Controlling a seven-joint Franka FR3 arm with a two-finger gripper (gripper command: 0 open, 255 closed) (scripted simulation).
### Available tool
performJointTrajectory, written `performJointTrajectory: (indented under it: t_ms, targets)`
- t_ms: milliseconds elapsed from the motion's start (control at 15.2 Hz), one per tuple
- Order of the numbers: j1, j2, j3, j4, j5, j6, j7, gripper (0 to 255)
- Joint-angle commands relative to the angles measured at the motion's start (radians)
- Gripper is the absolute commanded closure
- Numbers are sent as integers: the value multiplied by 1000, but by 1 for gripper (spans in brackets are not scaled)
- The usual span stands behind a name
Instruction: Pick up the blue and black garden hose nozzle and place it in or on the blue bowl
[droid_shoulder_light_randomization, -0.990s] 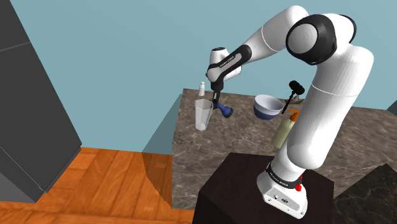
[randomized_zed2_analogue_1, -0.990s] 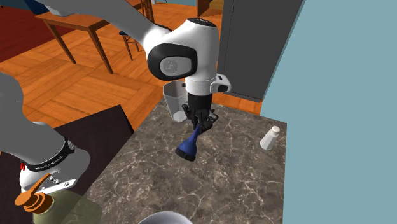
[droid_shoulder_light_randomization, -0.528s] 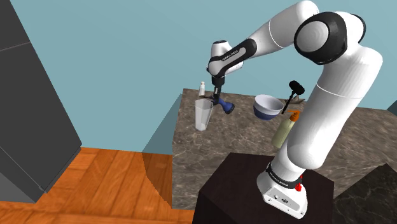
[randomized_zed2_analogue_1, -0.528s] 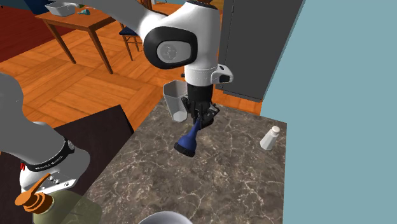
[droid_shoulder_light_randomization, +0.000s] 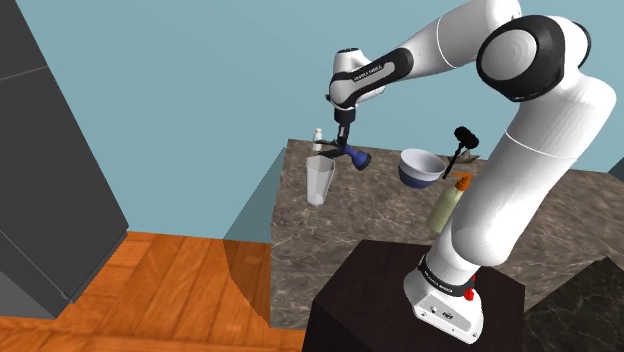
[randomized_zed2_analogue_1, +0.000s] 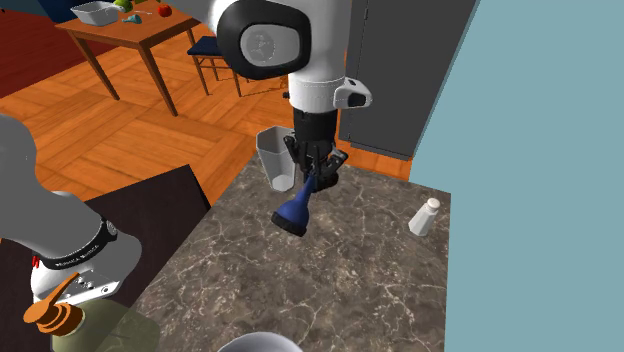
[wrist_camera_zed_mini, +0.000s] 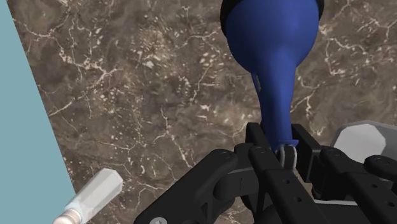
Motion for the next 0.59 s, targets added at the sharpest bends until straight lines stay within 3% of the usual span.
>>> performJointTrajectory:
  t_ms: [0, 528]
  targets:
    - [1, -16, 1, 11, -4, -26, 1, 255]
    - [5, -61, 6, 74, -12, -133, -2, 255]
